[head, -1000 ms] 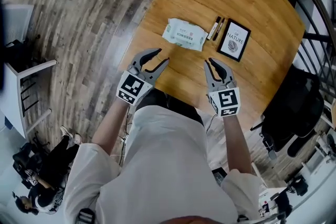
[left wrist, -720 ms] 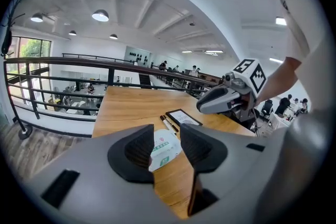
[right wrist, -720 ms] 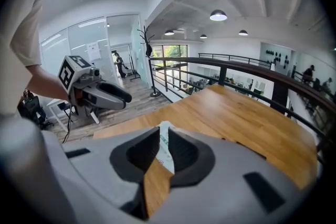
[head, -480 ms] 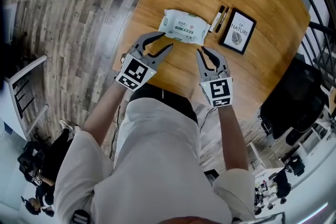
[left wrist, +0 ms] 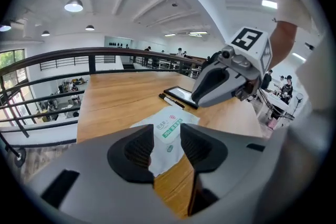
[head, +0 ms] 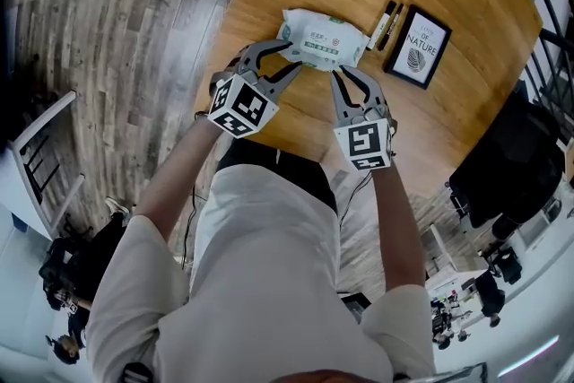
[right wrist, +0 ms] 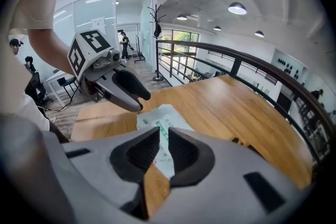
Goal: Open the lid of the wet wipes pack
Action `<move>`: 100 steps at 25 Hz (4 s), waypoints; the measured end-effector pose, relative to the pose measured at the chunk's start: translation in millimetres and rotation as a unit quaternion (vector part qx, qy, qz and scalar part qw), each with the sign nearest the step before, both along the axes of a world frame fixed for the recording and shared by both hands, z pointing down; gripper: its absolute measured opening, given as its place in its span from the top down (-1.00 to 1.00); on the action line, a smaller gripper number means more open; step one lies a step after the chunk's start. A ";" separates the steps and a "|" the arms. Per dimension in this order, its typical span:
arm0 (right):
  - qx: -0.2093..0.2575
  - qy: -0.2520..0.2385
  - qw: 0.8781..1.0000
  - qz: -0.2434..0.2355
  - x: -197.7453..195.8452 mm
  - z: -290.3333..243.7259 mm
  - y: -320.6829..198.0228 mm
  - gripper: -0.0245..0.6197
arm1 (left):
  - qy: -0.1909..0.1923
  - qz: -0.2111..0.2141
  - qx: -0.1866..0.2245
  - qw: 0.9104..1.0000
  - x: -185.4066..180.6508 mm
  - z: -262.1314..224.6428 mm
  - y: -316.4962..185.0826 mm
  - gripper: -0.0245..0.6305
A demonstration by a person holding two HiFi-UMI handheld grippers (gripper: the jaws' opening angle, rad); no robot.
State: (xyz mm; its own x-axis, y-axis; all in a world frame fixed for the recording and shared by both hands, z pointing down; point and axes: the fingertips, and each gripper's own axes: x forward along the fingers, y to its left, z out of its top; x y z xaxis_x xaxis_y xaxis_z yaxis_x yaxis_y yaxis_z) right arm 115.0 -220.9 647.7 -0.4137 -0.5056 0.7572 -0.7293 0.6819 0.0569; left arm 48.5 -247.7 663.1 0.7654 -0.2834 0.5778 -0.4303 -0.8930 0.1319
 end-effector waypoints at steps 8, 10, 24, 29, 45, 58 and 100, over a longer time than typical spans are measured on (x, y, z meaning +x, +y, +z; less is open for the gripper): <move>0.001 0.060 0.997 -0.038 -6.3 29.4 -9.4 0.81 | -0.031 0.040 0.005 0.999 10.4 31.7 -6.6 0.46; 0.007 0.081 0.995 -0.057 -10.2 38.3 -9.9 0.81 | -0.039 0.050 0.009 0.998 12.1 38.7 -7.0 0.45; 0.023 0.162 0.976 -0.147 -18.5 77.9 -6.1 0.81 | -0.073 0.099 0.026 0.992 17.1 64.2 -0.1 0.35; 0.041 0.194 0.964 -0.179 -20.2 81.2 -6.7 0.81 | -0.071 0.105 0.028 0.992 17.4 64.2 -0.2 0.35; 0.056 0.247 0.945 -0.206 -22.4 83.9 -8.2 0.78 | -0.068 0.123 0.025 0.990 17.8 65.1 0.4 0.35; 0.040 0.226 0.954 -0.191 -22.8 69.8 -10.9 0.78 | -0.071 0.134 0.046 0.987 18.7 67.3 2.8 0.34; 0.098 0.240 0.965 -0.041 27.7 65.0 -108.8 0.69 | -0.063 0.141 0.035 0.987 17.6 67.2 2.5 0.34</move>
State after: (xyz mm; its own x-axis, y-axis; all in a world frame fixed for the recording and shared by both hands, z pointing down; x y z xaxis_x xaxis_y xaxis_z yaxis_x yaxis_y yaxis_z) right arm 142.7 -329.7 712.8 -0.0833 -0.6388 0.7649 -0.5312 0.6779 0.5083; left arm 66.1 -245.2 730.4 0.7432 -0.1122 0.6596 -0.1731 -0.9845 0.0276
